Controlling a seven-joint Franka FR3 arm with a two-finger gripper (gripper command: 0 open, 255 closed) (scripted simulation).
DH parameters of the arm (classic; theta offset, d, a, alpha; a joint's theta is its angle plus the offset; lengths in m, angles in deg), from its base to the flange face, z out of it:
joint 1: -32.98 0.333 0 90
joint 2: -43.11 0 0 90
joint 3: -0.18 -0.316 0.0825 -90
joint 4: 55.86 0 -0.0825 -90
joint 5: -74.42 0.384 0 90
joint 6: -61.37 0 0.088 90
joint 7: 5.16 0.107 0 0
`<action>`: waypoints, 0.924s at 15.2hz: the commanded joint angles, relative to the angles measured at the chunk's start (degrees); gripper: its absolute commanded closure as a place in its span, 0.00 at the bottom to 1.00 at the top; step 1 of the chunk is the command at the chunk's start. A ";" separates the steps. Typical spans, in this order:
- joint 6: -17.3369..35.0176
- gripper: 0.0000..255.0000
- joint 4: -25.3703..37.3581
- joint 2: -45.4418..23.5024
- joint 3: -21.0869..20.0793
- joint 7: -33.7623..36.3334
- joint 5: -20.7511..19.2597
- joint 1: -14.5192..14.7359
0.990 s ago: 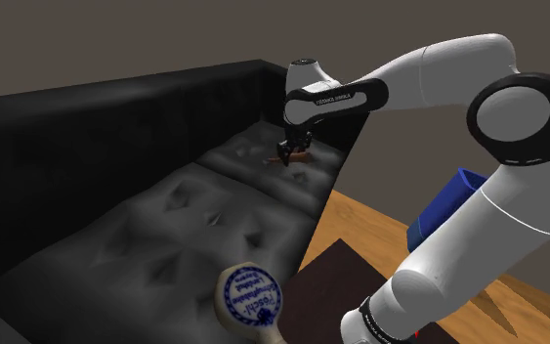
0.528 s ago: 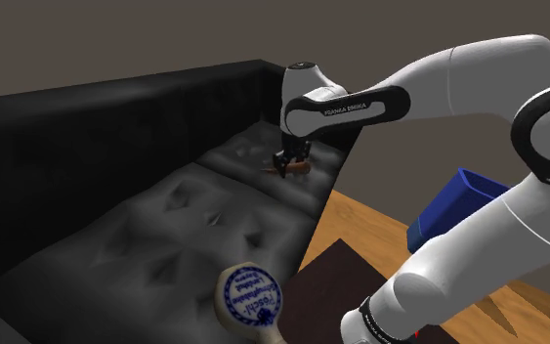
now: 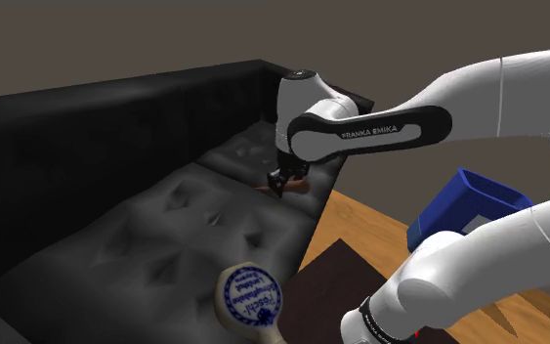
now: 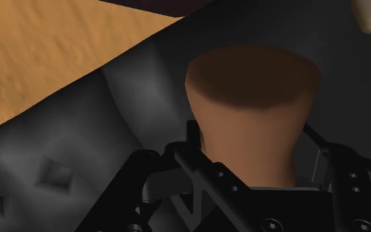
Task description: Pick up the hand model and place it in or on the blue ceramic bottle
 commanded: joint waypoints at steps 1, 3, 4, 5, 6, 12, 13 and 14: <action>-0.95 1.00 -1.23 1.76 -1.60 2.07 1.45 1.51; -1.85 1.00 -2.66 3.73 -3.29 4.18 3.10 3.18; -2.32 1.00 -3.27 4.63 -4.16 5.26 3.96 4.04; -2.79 1.00 -3.81 5.48 -5.05 6.36 4.85 4.91; -3.27 1.00 -4.28 6.26 -5.95 7.48 5.75 5.80; -6.09 1.00 -5.58 9.52 -11.71 14.67 11.35 11.22; -6.52 1.00 -5.54 9.81 -12.73 15.94 12.29 12.08; -6.93 1.00 -5.43 10.01 -13.77 17.24 13.20 12.93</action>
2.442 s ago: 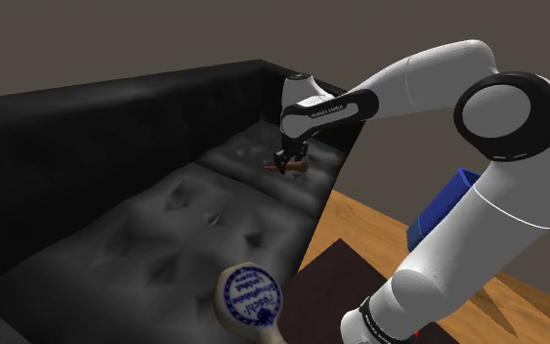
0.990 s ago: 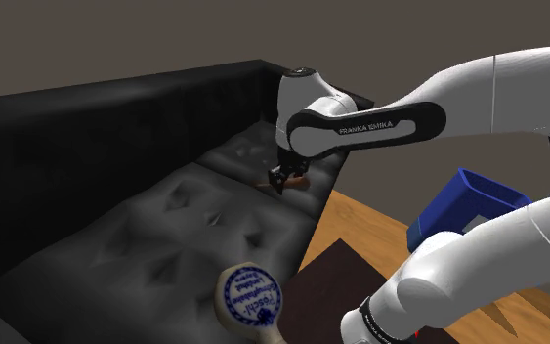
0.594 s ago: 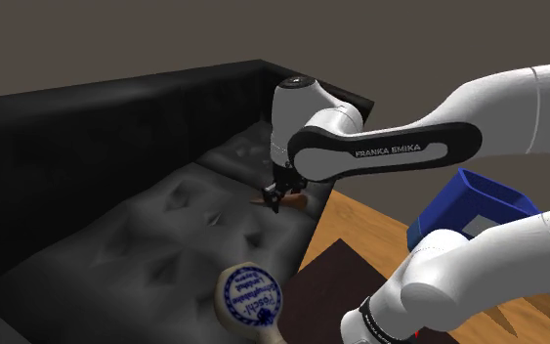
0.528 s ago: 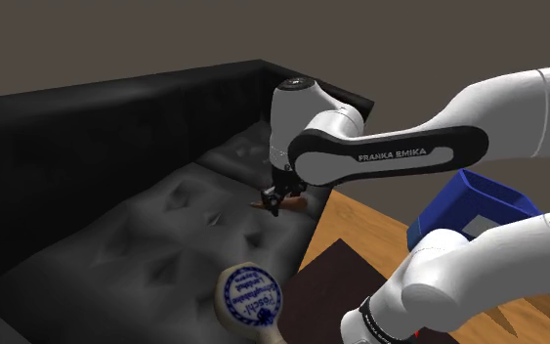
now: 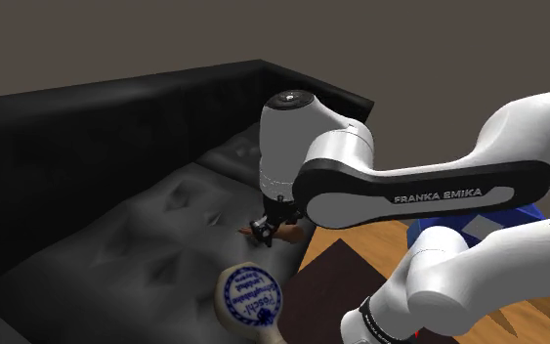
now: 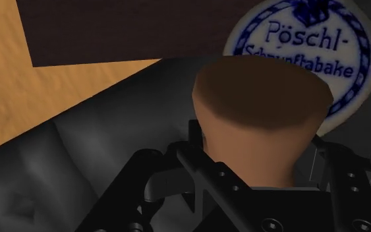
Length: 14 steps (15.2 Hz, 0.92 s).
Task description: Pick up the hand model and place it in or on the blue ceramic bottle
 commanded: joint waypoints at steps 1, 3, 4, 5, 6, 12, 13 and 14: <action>-0.50 1.00 0.26 0.05 -2.06 2.65 1.73 1.57; -1.22 1.00 0.83 0.05 -4.18 5.35 3.45 3.17; -1.55 1.00 1.22 -0.06 -5.26 6.73 4.27 3.91; -1.85 1.00 1.68 -0.26 -6.37 8.12 5.06 4.61; -2.25 1.00 2.49 -0.70 -8.02 10.24 6.16 5.60; 3.06 1.00 -0.46 -3.18 -9.45 11.18 6.15 5.30; 3.96 1.00 -0.91 -3.67 -9.70 11.36 6.11 5.22; 4.88 1.00 -1.35 -4.17 -9.95 11.55 6.06 5.14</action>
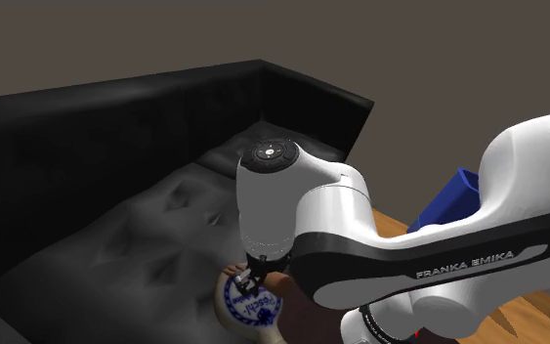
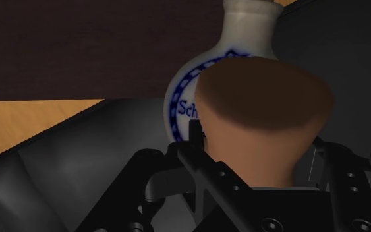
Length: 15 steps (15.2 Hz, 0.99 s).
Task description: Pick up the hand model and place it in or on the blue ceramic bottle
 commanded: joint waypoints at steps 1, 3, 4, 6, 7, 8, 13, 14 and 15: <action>1.76 1.00 -0.91 -0.85 -0.46 0.35 -0.06 -0.12; 3.63 1.00 -1.72 -1.97 -0.99 0.79 -0.23 -0.33; 4.57 1.00 -2.11 -2.57 -1.26 1.02 -0.35 -0.45; 5.96 1.00 -2.66 -3.47 -1.66 1.39 -0.55 -0.64; 5.95 1.00 -2.66 -3.47 -1.66 1.38 -0.55 -0.64; 5.95 1.00 -2.66 -3.47 -1.66 1.39 -0.55 -0.64; 5.96 1.00 -2.66 -3.47 -1.66 1.39 -0.55 -0.64; 5.96 0.00 -2.66 -3.48 -1.66 1.39 -0.55 -0.64; 5.96 0.00 -2.65 -3.48 -1.66 1.39 -0.55 -0.64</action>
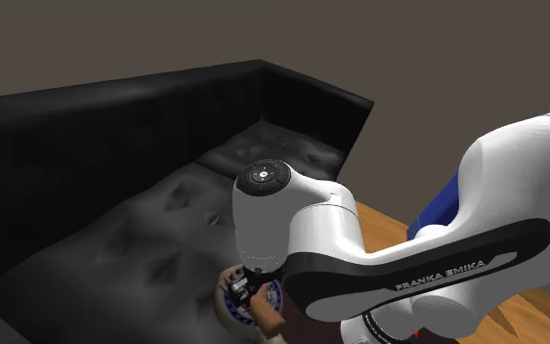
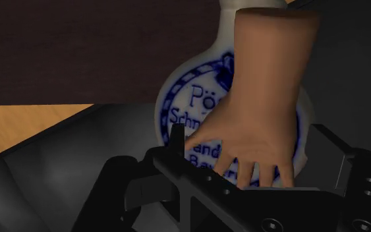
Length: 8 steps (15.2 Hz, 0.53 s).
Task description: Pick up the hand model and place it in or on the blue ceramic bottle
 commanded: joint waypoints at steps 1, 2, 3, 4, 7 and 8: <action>0.00 0.00 0.00 0.00 0.00 0.00 0.00 0.00; 0.00 0.00 0.00 0.00 0.00 0.00 0.00 0.00; 0.00 0.00 0.00 0.00 0.00 0.00 0.00 0.00; 0.00 0.00 0.00 0.00 0.00 0.00 0.00 0.00; -6.57 0.00 4.51 2.25 1.08 -0.55 0.19 0.35; -8.22 0.00 5.79 2.66 1.32 -0.63 0.16 0.38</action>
